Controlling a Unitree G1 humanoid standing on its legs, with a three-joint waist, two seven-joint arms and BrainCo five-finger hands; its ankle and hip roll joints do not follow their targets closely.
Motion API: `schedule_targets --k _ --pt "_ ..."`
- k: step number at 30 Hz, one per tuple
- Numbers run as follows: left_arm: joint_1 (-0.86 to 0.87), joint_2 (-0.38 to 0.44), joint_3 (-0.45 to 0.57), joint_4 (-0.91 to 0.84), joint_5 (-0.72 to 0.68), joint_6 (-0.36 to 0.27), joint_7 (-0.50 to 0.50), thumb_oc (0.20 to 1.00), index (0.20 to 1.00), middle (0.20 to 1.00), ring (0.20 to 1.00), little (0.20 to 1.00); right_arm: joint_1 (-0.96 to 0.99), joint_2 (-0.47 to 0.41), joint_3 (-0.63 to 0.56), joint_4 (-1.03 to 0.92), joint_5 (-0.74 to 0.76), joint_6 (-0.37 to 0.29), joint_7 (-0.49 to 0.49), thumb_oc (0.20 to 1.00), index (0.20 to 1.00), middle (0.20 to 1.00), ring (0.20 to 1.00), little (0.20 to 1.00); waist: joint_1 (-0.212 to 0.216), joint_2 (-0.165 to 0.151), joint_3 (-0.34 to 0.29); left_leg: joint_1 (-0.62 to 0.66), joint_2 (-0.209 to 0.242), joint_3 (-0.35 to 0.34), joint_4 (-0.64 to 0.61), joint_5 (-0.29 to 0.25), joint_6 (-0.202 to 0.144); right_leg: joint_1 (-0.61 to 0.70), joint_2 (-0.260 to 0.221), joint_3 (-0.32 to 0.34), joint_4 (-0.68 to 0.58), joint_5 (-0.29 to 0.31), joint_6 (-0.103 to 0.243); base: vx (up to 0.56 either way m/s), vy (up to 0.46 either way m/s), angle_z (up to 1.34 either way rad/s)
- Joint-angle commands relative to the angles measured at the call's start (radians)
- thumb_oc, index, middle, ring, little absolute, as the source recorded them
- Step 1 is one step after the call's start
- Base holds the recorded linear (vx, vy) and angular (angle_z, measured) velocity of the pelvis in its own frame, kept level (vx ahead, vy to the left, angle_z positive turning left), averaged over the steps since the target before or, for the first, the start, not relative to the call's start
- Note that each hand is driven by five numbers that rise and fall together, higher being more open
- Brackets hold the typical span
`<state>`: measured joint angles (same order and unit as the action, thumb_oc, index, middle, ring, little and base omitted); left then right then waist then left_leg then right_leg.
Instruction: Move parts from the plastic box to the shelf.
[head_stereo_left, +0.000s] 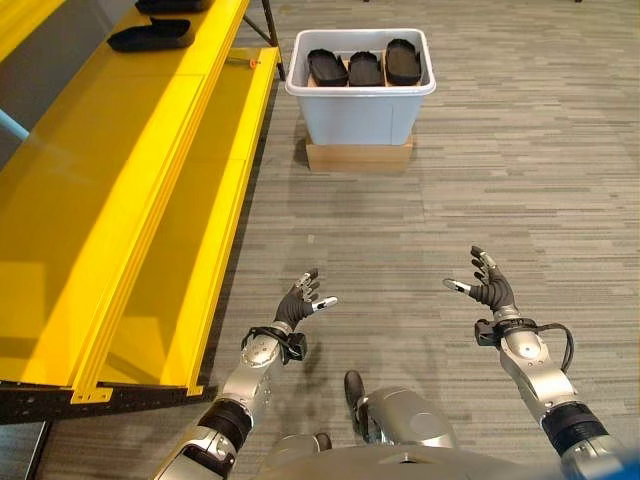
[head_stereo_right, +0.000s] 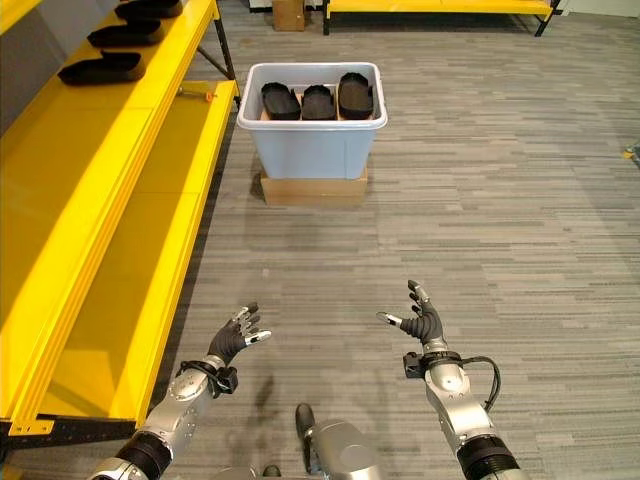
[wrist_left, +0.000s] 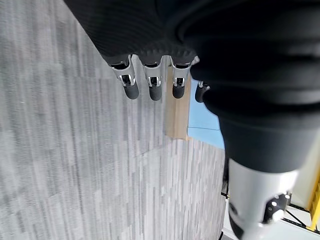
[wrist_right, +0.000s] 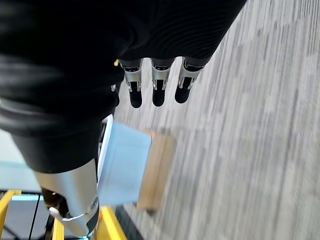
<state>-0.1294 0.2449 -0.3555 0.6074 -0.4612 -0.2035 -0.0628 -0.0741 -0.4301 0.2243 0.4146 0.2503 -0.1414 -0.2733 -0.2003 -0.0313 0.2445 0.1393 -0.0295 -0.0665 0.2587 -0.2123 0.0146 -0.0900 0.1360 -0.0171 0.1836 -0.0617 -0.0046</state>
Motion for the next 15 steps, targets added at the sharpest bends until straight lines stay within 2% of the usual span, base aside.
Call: schedule_targets --k 1,5,6,7,9,11,12,13,14,15 --pt "0.005 -0.031 -0.02 -0.052 -0.014 -0.057 0.024 1.0 1.0 1.0 1.0 1.0 0.017 -0.005 -0.061 -0.002 -0.033 -0.016 -0.136 1.0 1.0 1.0 1.0 1.0 -0.015 0.016 -0.045 0.008 -0.012 0.057 0.008 -0.008 0.04 -0.107 -0.077 0.075 0.038 0.029 0.019 0.22 -0.18 0.07" --pt "-0.011 -0.037 -0.019 -0.057 -0.013 -0.082 0.048 1.0 1.0 1.0 1.0 1.0 0.032 -0.008 -0.077 -0.017 -0.058 -0.024 -0.123 1.0 1.0 1.0 1.0 1.0 -0.04 0.029 -0.053 0.013 0.016 0.08 0.068 0.021 0.017 -0.097 -0.073 0.085 0.042 0.007 0.004 0.16 -0.13 0.03" --pt "-0.016 -0.038 -0.017 -0.058 -0.013 -0.089 0.052 1.0 1.0 1.0 1.0 1.0 0.04 -0.01 -0.079 -0.024 -0.061 -0.023 -0.109 1.0 1.0 1.0 1.0 1.0 -0.048 0.033 -0.059 0.011 0.031 0.1 0.114 0.059 0.003 -0.091 -0.071 0.082 0.038 0.0 -0.006 0.13 -0.15 -0.15" --pt "-0.022 -0.041 -0.014 -0.055 -0.024 -0.103 0.061 1.0 1.0 1.0 1.0 1.0 0.052 -0.018 -0.083 -0.034 -0.067 -0.026 -0.09 1.0 1.0 1.0 1.0 1.0 -0.055 0.038 -0.066 -0.014 0.035 0.11 0.208 0.107 -0.014 -0.071 -0.07 0.085 0.027 -0.009 -0.024 0.15 -0.198 -0.23" --pt "-0.033 -0.042 -0.006 -0.061 -0.017 -0.095 0.059 1.0 1.0 1.0 1.0 1.0 0.071 -0.023 -0.082 -0.036 -0.07 -0.038 -0.082 1.0 1.0 1.0 1.0 1.0 -0.051 0.023 -0.066 -0.132 0.025 0.132 0.43 0.149 -0.016 -0.04 -0.086 0.091 0.018 -0.011 -0.037 0.11 -0.215 0.12" --pt "-0.041 -0.041 0.004 -0.067 -0.007 -0.08 0.063 1.0 1.0 1.0 1.0 1.0 0.089 -0.023 -0.085 -0.029 -0.075 -0.053 -0.076 1.0 1.0 1.0 1.0 1.0 -0.047 0.006 -0.059 -0.262 0.046 0.153 0.593 0.131 0.006 -0.006 -0.105 0.103 0.021 -0.02 -0.044 0.11 -0.177 0.13" --pt "-0.042 -0.04 0.009 -0.064 -0.003 -0.081 0.066 1.0 1.0 1.0 1.0 1.0 0.095 -0.021 -0.086 -0.024 -0.074 -0.058 -0.069 1.0 1.0 1.0 1.0 1.0 -0.045 0.004 -0.056 -0.307 0.057 0.164 0.601 0.113 0.02 0.004 -0.108 0.105 0.022 -0.024 -0.043 0.13 -0.071 -0.23" --pt "-0.039 -0.037 0.015 -0.063 -0.013 -0.082 0.068 1.0 1.0 1.0 1.0 1.0 0.099 -0.019 -0.085 -0.019 -0.078 -0.065 -0.059 1.0 1.0 1.0 1.0 1.0 -0.044 0.004 -0.05 -0.328 0.064 0.177 0.557 0.094 0.034 0.018 -0.108 0.113 0.023 -0.029 -0.039 0.16 0.018 -0.22" --pt "-0.035 -0.03 0.019 -0.062 -0.024 -0.087 0.068 1.0 1.0 1.0 1.0 1.0 0.102 -0.016 -0.083 -0.018 -0.082 -0.069 -0.048 1.0 1.0 1.0 1.0 1.0 -0.043 0.006 -0.042 -0.328 0.068 0.192 0.453 0.08 0.044 0.03 -0.107 0.119 0.026 -0.037 -0.032 0.2 0.113 -0.16" --pt "-0.033 -0.017 0.024 -0.068 -0.025 -0.087 0.071 1.0 1.0 1.0 1.0 1.0 0.105 -0.014 -0.089 -0.034 -0.089 -0.061 -0.028 1.0 1.0 1.0 1.0 1.0 -0.045 0.007 -0.03 -0.323 0.074 0.21 0.292 0.102 0.036 0.052 -0.106 0.131 0.022 -0.047 -0.022 0.15 0.112 -0.11"
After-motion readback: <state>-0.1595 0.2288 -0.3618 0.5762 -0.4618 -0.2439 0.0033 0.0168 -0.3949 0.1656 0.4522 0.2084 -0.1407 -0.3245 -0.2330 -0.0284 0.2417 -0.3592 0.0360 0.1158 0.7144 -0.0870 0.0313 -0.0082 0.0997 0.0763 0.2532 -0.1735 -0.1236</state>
